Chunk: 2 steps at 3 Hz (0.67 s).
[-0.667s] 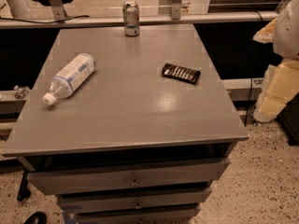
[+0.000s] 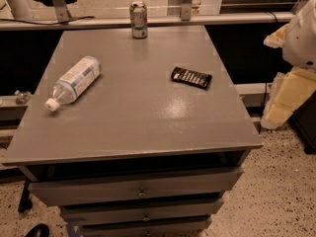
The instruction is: Move rxbar chocolate near blue plastic bottle
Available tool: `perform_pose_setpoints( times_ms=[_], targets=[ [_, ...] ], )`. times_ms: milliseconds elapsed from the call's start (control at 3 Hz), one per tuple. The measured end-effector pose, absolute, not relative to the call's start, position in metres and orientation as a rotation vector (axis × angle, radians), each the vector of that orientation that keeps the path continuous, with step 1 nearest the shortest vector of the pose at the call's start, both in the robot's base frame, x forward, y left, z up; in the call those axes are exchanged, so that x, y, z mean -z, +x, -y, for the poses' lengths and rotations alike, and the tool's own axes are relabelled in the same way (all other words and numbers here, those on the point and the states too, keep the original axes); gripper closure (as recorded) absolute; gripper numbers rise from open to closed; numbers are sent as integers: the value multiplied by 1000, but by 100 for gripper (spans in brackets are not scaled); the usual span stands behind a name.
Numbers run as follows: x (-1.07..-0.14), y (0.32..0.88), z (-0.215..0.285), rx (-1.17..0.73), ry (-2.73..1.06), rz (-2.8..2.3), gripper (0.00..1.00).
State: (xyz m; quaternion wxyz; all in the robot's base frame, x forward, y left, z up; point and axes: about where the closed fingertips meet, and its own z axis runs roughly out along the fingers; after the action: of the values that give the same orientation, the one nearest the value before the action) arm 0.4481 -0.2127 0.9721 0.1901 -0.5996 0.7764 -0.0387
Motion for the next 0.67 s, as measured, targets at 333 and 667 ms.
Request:
perform_pose_setpoints(
  times_ms=[333, 667],
  targets=[
    [-954, 481, 215, 75, -1601, -2141, 0],
    [-933, 524, 211, 16, -1550, -2096, 0]
  ],
)
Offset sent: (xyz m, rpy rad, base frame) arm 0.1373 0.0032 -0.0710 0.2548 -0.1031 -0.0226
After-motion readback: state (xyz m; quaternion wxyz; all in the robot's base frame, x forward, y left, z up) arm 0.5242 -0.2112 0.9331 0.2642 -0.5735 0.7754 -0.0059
